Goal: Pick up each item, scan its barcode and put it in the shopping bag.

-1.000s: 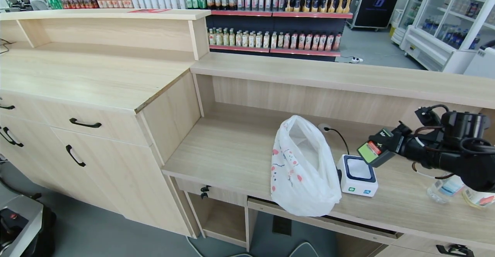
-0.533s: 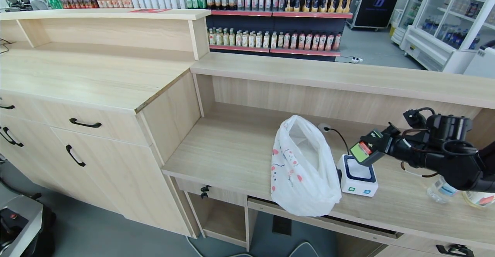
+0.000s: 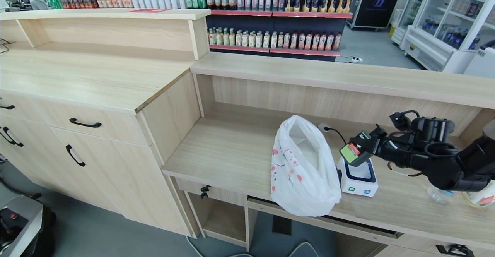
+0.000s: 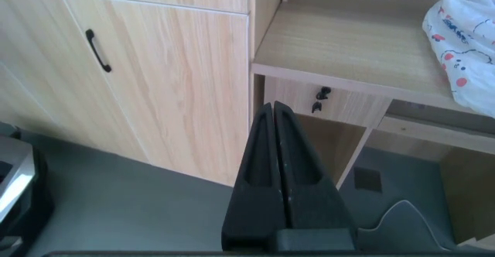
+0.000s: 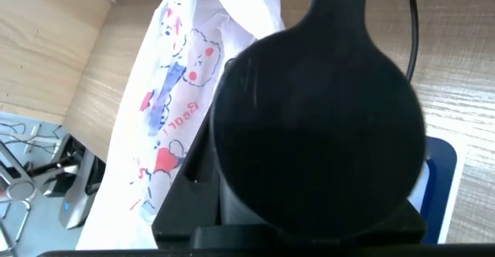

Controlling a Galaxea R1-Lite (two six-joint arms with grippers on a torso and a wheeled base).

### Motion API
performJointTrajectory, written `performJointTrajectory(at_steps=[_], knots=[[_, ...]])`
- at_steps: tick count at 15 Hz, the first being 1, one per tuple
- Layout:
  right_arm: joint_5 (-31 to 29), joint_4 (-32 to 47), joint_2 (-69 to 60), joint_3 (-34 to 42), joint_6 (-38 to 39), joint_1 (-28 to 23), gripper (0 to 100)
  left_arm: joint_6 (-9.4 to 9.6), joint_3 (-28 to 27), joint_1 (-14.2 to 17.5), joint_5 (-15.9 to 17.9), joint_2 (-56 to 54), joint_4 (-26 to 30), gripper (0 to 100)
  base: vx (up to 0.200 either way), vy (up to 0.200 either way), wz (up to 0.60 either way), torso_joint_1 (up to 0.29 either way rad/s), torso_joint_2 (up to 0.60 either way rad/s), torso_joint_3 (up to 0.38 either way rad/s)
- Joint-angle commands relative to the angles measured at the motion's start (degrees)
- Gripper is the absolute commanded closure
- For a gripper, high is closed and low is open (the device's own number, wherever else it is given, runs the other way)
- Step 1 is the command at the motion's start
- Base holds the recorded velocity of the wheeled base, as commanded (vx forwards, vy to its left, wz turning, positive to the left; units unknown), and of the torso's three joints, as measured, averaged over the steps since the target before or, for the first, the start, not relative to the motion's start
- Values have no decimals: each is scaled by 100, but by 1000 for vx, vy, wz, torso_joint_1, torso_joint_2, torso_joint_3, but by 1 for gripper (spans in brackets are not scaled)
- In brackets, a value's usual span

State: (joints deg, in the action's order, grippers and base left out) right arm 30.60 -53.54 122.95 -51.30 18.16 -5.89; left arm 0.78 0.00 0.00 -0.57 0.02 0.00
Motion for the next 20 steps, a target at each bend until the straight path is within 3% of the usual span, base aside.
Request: performJointTrajectory(at_steps=[1,20], knots=[[-1,-139,141,-29,21,35,100,-8,0,0,-4,-2,0,100,0,0,0,0,0,0],[-36,-165,211,-108,3,9,100,-8,0,0,-4,-2,0,100,0,0,0,0,0,0]])
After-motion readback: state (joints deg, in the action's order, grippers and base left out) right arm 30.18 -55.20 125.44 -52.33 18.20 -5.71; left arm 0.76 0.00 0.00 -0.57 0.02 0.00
